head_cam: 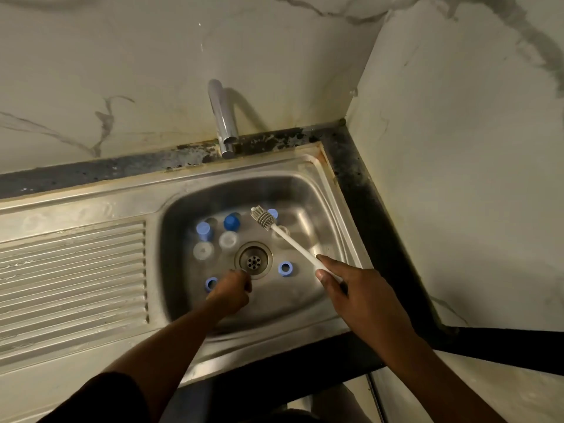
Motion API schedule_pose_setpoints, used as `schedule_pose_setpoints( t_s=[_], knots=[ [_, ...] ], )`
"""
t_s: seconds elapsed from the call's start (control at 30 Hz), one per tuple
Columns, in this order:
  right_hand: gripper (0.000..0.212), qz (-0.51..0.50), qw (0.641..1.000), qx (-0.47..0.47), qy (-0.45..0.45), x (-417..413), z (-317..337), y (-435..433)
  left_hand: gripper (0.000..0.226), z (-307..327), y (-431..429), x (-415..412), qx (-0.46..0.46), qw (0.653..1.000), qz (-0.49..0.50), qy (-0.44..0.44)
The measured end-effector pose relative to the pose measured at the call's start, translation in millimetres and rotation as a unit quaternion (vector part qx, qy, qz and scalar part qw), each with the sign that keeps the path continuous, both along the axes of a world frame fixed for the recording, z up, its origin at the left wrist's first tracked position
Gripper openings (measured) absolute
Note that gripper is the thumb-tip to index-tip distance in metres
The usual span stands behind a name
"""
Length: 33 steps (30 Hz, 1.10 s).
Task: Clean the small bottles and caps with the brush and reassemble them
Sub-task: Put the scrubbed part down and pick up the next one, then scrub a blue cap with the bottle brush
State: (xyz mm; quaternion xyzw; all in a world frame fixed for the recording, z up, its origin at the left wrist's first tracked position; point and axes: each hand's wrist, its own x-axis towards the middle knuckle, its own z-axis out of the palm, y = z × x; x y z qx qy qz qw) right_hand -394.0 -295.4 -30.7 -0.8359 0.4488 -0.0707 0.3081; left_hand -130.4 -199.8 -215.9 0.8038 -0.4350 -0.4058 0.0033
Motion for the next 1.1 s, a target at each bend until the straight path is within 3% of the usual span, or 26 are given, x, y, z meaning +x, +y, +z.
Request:
schedule_pose_setpoints(
  t_s=[0.27, 0.4, 0.53, 0.7, 0.83, 0.97, 1.1],
  knots=[
    [0.048, -0.012, 1.0, 0.023, 0.01, -5.4, -0.2, -8.8, 0.023, -23.1, 1.3, -8.8, 0.027, 0.996, -0.086, -0.023],
    [0.048, -0.022, 0.999, 0.031, 0.002, -6.2, 2.1, -12.4, 0.035, -15.2, -3.1, -7.6, 0.024, 0.995, -0.095, -0.029],
    [0.051, -0.035, 0.998, 0.045, -0.009, -9.8, 3.4, -20.7, 0.036, 0.9, -14.9, 7.4, -0.035, 0.995, -0.076, -0.06],
    [0.048, -0.056, 0.997, 0.051, -0.009, -14.4, 7.5, -33.1, 0.016, 23.5, -59.5, 26.6, -0.152, 0.984, -0.052, -0.077],
    [0.047, -0.07, 0.996, 0.061, 0.0, -18.3, 7.1, -37.5, 0.039, 26.5, -104.8, 35.5, -0.224, 0.97, -0.017, -0.093],
    [0.051, -0.08, 0.994, 0.078, 0.021, -23.7, 2.3, -39.8, 0.068, 12.9, -137.8, 37.9, -0.187, 0.977, -0.048, -0.092],
    [0.061, -0.092, 0.99, 0.101, 0.032, -30.2, -2.2, -39.0, 0.074, -9.9, -154.9, 37.2, -0.165, 0.982, -0.047, -0.078]
  ],
)
